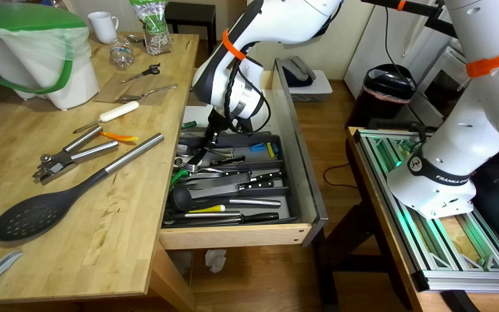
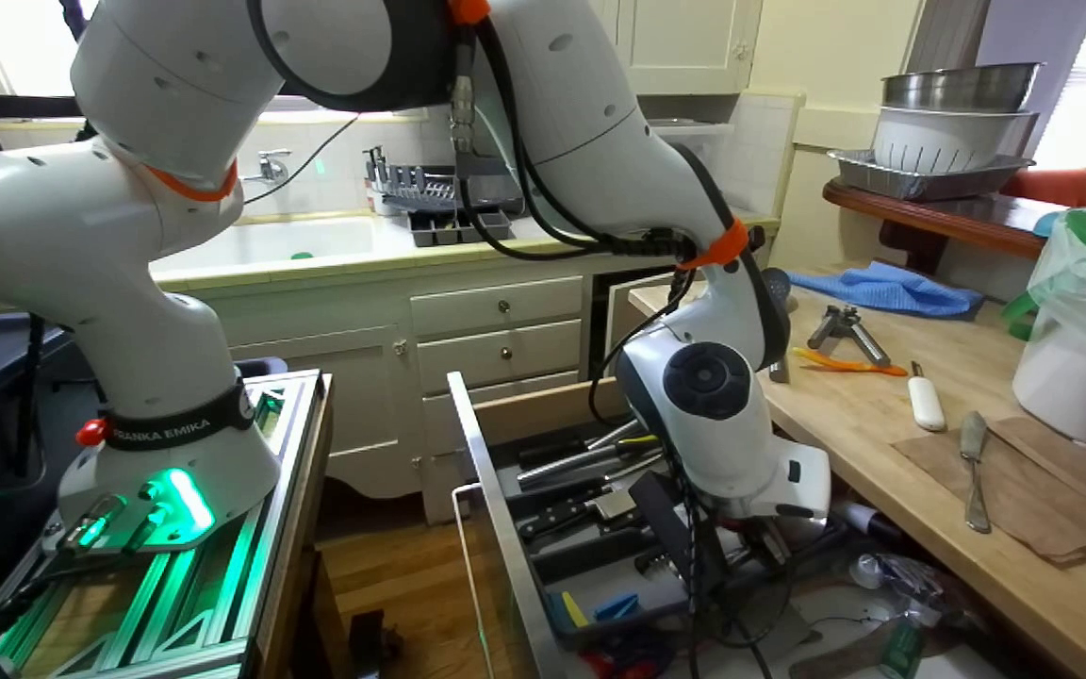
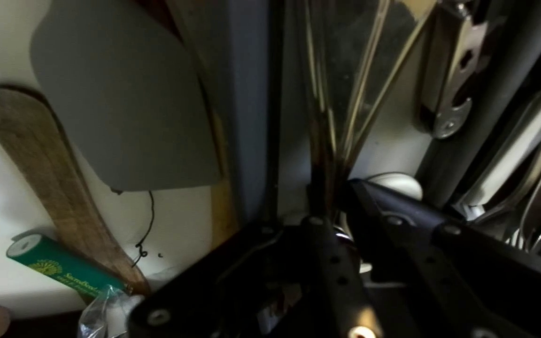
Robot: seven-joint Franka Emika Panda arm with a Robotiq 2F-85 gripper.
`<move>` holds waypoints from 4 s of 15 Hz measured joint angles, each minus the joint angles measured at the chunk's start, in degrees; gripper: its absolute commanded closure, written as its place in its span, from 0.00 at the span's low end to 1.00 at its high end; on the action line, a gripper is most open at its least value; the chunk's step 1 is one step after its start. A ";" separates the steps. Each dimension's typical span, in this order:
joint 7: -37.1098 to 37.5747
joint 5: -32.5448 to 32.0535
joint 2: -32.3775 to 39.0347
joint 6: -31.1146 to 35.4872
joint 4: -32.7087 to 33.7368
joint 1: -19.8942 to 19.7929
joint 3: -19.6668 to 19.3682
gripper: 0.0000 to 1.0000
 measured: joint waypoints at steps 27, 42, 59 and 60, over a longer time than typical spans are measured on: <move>4.26 -0.55 -14.62 -0.26 -13.79 2.81 -2.17 0.97; 0.51 -5.26 -12.31 -5.03 -13.99 3.98 0.82 0.97; -4.81 -8.43 -9.44 -4.84 -13.53 3.93 0.37 0.97; -5.29 -8.43 -9.28 -4.80 -13.52 3.93 0.36 0.97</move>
